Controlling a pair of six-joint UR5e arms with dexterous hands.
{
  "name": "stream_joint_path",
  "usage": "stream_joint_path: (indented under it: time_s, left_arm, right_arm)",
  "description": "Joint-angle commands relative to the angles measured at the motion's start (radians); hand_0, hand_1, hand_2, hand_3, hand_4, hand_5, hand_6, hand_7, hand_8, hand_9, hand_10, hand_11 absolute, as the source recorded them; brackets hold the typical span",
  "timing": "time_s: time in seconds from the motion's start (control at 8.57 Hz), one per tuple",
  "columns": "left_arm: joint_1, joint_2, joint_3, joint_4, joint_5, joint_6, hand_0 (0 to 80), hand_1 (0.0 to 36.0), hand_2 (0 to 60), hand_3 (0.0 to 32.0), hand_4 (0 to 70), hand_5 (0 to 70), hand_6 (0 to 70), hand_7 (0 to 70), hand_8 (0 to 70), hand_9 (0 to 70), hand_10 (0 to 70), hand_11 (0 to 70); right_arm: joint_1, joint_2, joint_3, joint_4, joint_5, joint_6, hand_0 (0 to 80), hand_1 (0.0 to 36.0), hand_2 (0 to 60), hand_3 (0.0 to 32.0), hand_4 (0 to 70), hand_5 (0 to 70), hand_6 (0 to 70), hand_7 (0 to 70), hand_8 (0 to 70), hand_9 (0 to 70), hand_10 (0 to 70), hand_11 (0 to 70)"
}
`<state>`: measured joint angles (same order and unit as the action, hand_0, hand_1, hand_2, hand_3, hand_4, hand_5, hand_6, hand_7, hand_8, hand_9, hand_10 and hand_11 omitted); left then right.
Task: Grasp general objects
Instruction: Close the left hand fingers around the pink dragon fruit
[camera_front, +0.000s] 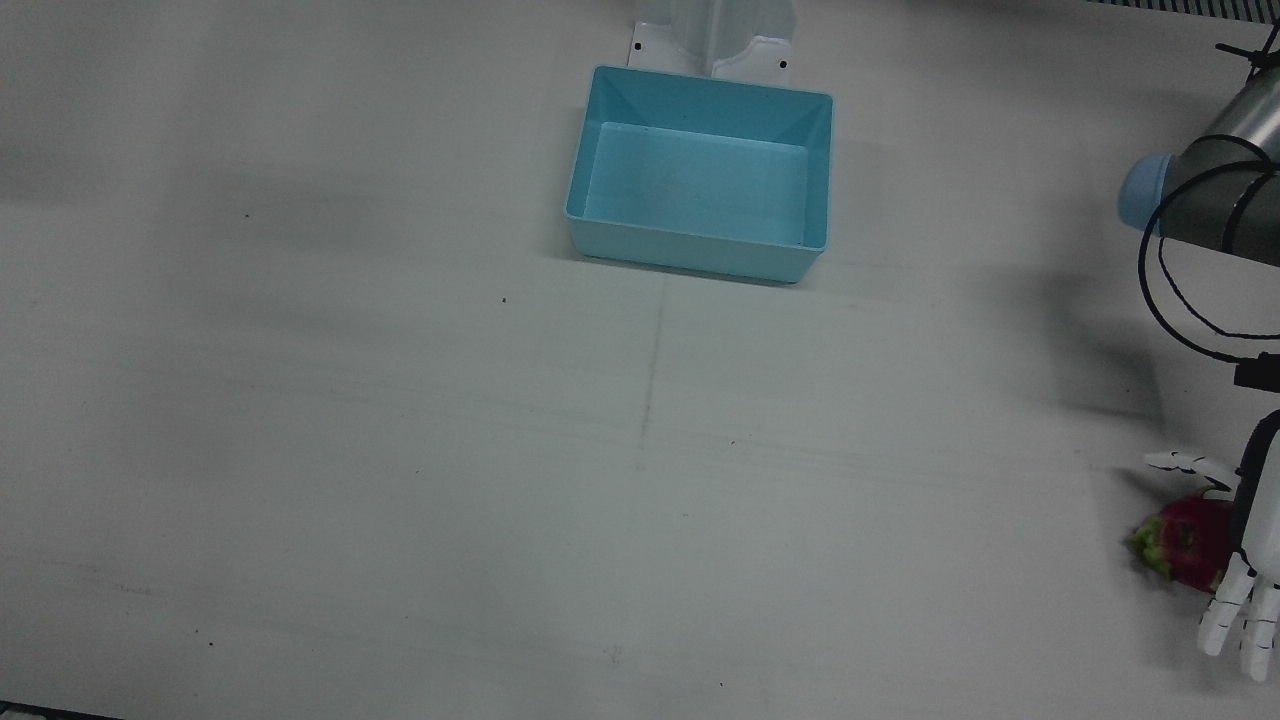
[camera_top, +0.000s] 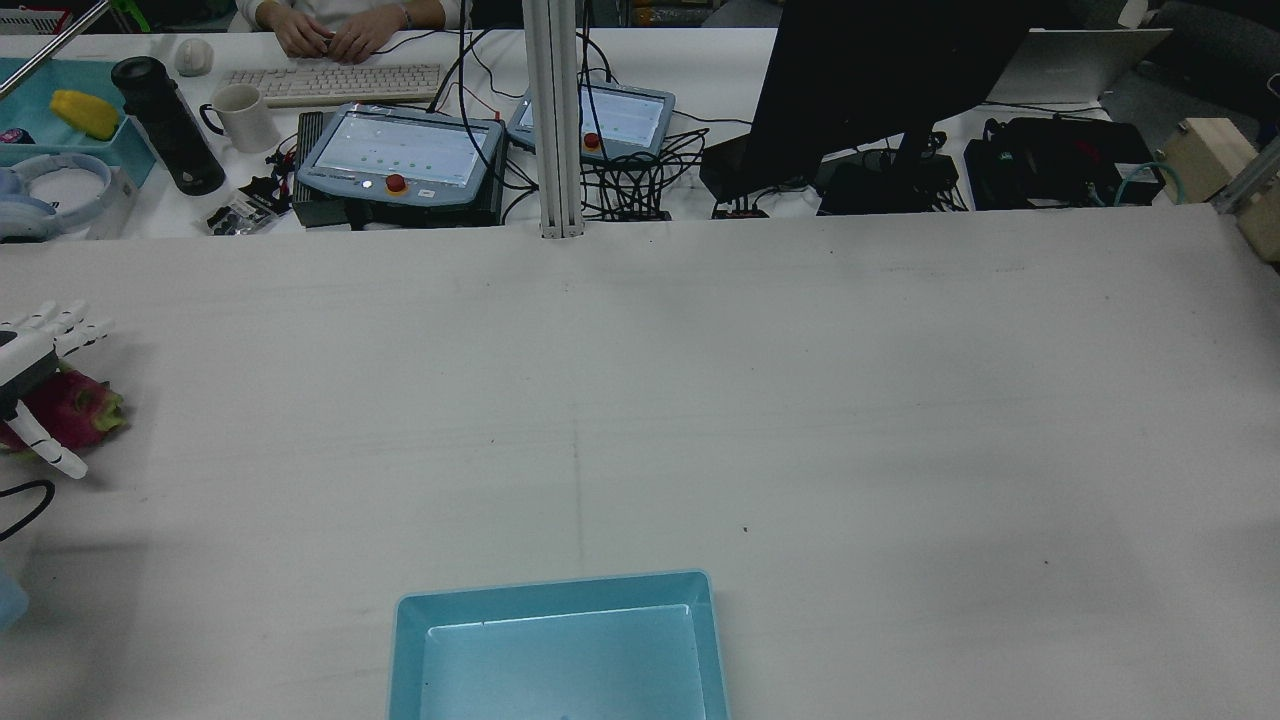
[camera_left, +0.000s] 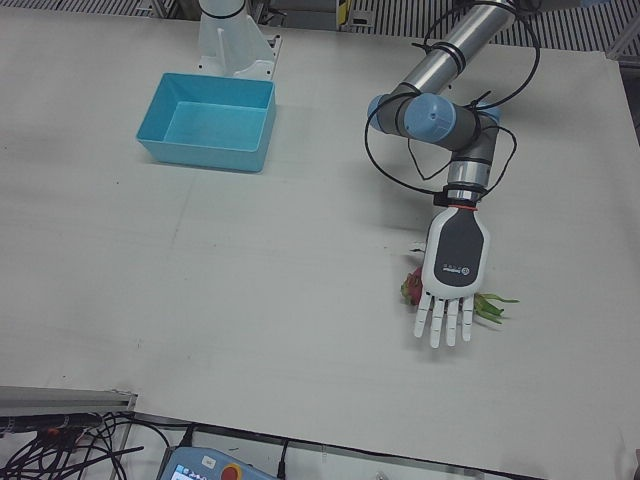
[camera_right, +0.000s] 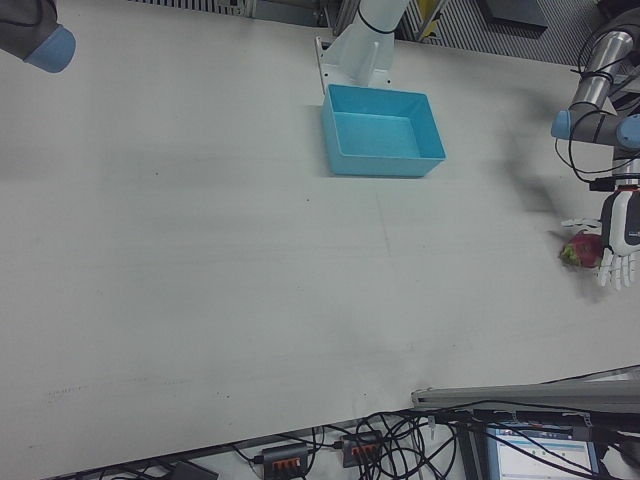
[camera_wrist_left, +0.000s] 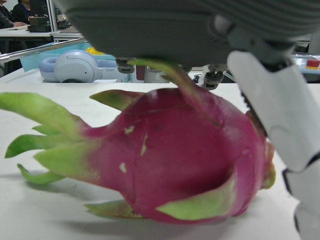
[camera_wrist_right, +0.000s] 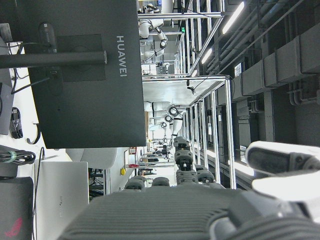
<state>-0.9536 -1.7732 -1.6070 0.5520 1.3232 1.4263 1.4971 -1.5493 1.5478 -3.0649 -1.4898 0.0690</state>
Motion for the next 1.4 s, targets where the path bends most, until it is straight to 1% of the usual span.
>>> stream_joint_path:
  time_s: [0.0, 0.12, 0.23, 0.35, 0.47, 0.58, 0.7, 0.82, 0.93, 1.05, 1.17, 1.28]
  left_arm:
    - [0.013, 0.0, 0.062, -0.023, -0.007, 0.002, 60.3, 28.1, 11.8, 4.8, 0.0, 4.6, 0.0, 1.8, 0.0, 0.0, 1.6, 5.4]
    - [0.012, 0.0, 0.061, -0.023, -0.009, 0.0, 59.9, 28.3, 12.5, 4.2, 0.0, 5.3, 0.0, 2.3, 0.0, 0.0, 1.6, 5.5]
    - [0.01, 0.0, 0.059, -0.023, -0.01, 0.0, 59.6, 27.8, 12.8, 1.8, 0.0, 9.8, 0.0, 4.4, 0.0, 0.0, 2.8, 7.2]
    - [0.01, 0.0, 0.059, -0.021, -0.012, 0.0, 58.2, 26.9, 15.0, 0.0, 0.0, 17.8, 0.0, 9.4, 0.0, 0.4, 6.4, 12.3]
    - [0.012, 0.0, 0.059, -0.018, -0.012, 0.002, 56.3, 31.5, 41.4, 0.0, 1.7, 25.1, 5.5, 16.1, 0.2, 1.8, 11.8, 20.3]
    - [0.013, 0.0, 0.062, -0.018, -0.012, 0.003, 53.6, 36.0, 60.0, 0.0, 3.5, 31.6, 8.8, 20.8, 3.3, 5.6, 14.9, 24.8]
    - [0.013, -0.002, 0.062, -0.017, -0.021, 0.009, 52.0, 36.0, 60.0, 0.0, 6.8, 38.8, 12.5, 24.4, 7.4, 11.0, 18.7, 30.1]
    - [0.015, -0.002, 0.059, -0.003, -0.042, 0.019, 47.1, 33.1, 60.0, 0.0, 14.8, 45.5, 20.2, 27.8, 16.1, 21.4, 26.2, 40.1]
    - [0.016, -0.002, 0.061, 0.002, -0.042, 0.02, 36.2, 32.9, 60.0, 0.0, 16.6, 46.3, 20.0, 25.5, 17.4, 22.3, 30.2, 44.9]
    - [0.015, -0.002, 0.059, 0.003, -0.042, 0.02, 24.5, 33.8, 60.0, 0.0, 16.8, 44.0, 19.4, 25.2, 17.0, 21.7, 32.2, 47.3]
    - [0.007, -0.002, 0.047, 0.006, -0.042, 0.017, 17.2, 32.9, 60.0, 0.0, 16.2, 39.6, 18.2, 23.4, 16.3, 20.7, 33.2, 48.6]
    - [0.001, -0.002, 0.0, 0.028, -0.042, 0.016, 16.2, 31.9, 60.0, 0.0, 15.5, 34.2, 16.7, 21.7, 15.3, 19.5, 33.8, 49.4]
  right_arm:
    - [0.0, 0.0, 0.0, 0.0, 0.0, 0.0, 0.0, 0.0, 0.0, 0.0, 0.0, 0.0, 0.0, 0.0, 0.0, 0.0, 0.0, 0.0]
    - [0.0, 0.0, 0.0, 0.0, -0.001, 0.0, 0.0, 0.0, 0.0, 0.0, 0.0, 0.0, 0.0, 0.0, 0.0, 0.0, 0.0, 0.0]
    - [0.0, 0.0, 0.0, 0.0, 0.0, 0.0, 0.0, 0.0, 0.0, 0.0, 0.0, 0.0, 0.0, 0.0, 0.0, 0.0, 0.0, 0.0]
    - [0.0, 0.0, 0.0, 0.0, 0.0, 0.0, 0.0, 0.0, 0.0, 0.0, 0.0, 0.0, 0.0, 0.0, 0.0, 0.0, 0.0, 0.0]
    - [0.0, 0.0, 0.0, 0.0, 0.0, 0.0, 0.0, 0.0, 0.0, 0.0, 0.0, 0.0, 0.0, 0.0, 0.0, 0.0, 0.0, 0.0]
    - [0.0, 0.0, 0.0, 0.0, 0.0, 0.0, 0.0, 0.0, 0.0, 0.0, 0.0, 0.0, 0.0, 0.0, 0.0, 0.0, 0.0, 0.0]
    - [0.0, 0.0, 0.0, 0.0, 0.0, 0.0, 0.0, 0.0, 0.0, 0.0, 0.0, 0.0, 0.0, 0.0, 0.0, 0.0, 0.0, 0.0]
    - [0.0, 0.0, 0.0, 0.0, -0.001, 0.0, 0.0, 0.0, 0.0, 0.0, 0.0, 0.0, 0.0, 0.0, 0.0, 0.0, 0.0, 0.0]
    - [0.0, 0.0, 0.0, 0.0, 0.0, 0.0, 0.0, 0.0, 0.0, 0.0, 0.0, 0.0, 0.0, 0.0, 0.0, 0.0, 0.0, 0.0]
    - [0.0, 0.0, 0.0, 0.0, -0.001, 0.0, 0.0, 0.0, 0.0, 0.0, 0.0, 0.0, 0.0, 0.0, 0.0, 0.0, 0.0, 0.0]
    - [0.0, 0.0, 0.0, 0.0, 0.0, 0.0, 0.0, 0.0, 0.0, 0.0, 0.0, 0.0, 0.0, 0.0, 0.0, 0.0, 0.0, 0.0]
    - [0.0, 0.0, 0.0, 0.0, 0.0, 0.0, 0.0, 0.0, 0.0, 0.0, 0.0, 0.0, 0.0, 0.0, 0.0, 0.0, 0.0, 0.0]
